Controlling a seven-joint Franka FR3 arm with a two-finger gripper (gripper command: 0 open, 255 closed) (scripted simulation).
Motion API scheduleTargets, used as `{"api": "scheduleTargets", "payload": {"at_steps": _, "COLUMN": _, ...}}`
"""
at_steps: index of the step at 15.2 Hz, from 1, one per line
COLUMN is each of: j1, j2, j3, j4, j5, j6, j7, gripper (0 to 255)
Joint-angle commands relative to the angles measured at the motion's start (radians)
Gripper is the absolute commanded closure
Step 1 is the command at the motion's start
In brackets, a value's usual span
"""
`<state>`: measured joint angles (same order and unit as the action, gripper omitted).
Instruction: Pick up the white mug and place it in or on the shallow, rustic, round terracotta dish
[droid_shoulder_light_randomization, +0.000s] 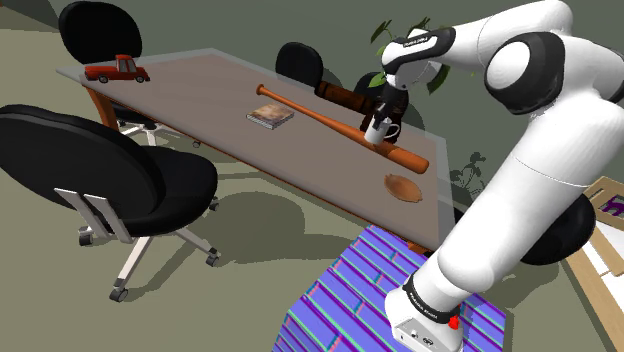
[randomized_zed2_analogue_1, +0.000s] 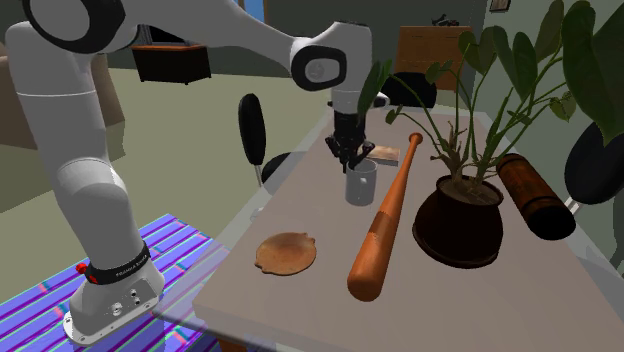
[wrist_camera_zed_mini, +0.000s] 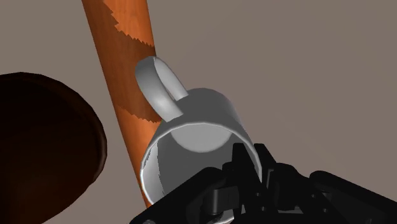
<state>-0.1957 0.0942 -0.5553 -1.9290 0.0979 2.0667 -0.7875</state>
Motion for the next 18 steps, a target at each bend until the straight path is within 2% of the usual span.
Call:
{"api": "scheduleTargets", "payload": {"at_steps": 1, "j1": 0.0, "j2": -0.005, "j3": -0.001, "j4": 0.022, "j5": -0.004, "j6": -0.027, "j7": 0.004, "gripper": 255}}
{"api": "scheduleTargets", "payload": {"at_steps": 2, "j1": 0.0, "j2": -0.006, "j3": -0.001, "j4": 0.024, "j5": -0.005, "j6": -0.029, "j7": 0.005, "gripper": 255}}
{"api": "scheduleTargets", "payload": {"at_steps": 8, "j1": -0.011, "j2": -0.265, "j3": -0.006, "j4": -0.204, "j5": -0.157, "j6": -0.02, "j7": 0.053, "gripper": 255}}
{"api": "scheduleTargets", "payload": {"at_steps": 13, "j1": -0.068, "j2": -0.474, "j3": 0.014, "j4": -0.357, "j5": -0.268, "j6": -0.057, "j7": 0.082, "gripper": 255}}
{"api": "scheduleTargets", "payload": {"at_steps": 18, "j1": -0.147, "j2": -0.676, "j3": 0.037, "j4": -0.48, "j5": -0.352, "j6": -0.128, "j7": 0.083, "gripper": 255}}
